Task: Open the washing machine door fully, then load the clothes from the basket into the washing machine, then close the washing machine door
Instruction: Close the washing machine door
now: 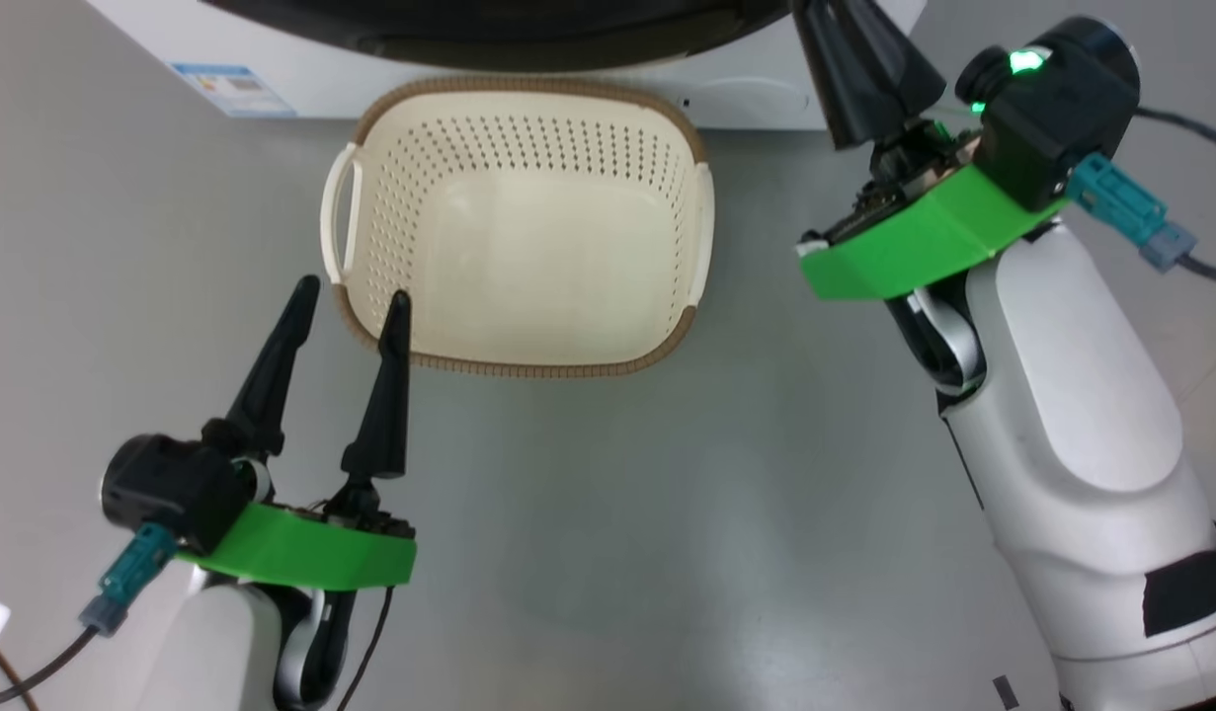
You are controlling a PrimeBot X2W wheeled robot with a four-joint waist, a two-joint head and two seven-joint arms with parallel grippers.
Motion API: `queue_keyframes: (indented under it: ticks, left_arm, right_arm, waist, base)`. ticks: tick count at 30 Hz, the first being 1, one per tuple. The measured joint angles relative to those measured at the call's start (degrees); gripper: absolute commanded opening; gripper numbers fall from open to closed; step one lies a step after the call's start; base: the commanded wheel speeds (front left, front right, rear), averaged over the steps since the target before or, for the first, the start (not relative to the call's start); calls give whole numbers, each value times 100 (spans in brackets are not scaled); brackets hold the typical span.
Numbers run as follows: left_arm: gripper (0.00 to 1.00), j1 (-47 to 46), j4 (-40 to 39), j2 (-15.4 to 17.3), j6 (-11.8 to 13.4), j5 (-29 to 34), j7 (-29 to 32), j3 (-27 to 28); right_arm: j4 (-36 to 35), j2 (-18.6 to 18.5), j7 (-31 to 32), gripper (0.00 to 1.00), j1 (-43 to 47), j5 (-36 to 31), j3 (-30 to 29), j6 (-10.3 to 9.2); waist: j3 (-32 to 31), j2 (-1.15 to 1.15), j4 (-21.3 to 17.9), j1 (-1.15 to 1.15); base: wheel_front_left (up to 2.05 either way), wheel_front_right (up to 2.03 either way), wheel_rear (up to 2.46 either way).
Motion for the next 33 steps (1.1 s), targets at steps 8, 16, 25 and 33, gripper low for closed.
queue_keyframes:
  ticks: [8,16,25,33]
  left_arm:
    - [100,200,-5,15,0,59,0,125]
    - [100,581,7,20,0,115,0,219]
    - [100,1107,102,53,0,231,0,497]
    - [100,1368,288,12,0,493,0,1061]
  right_arm:
    - [-55,-29,1,0,697,71,40,0]
    - [-70,-113,2,64,1750,238,9,0]
    - [-282,46,16,100,2600,179,-326,0]
    - [-439,133,18,100,3317,158,-675,0]
  waist:
    - [-435,0,-98,0]
    - [-1006,0,-195,0]
    - [-1626,0,-353,0]
    - [-1996,0,-578,0]
  base:
    - [0,0,0]
    - [0,0,0]
    - [0,0,0]
    - [0,0,0]
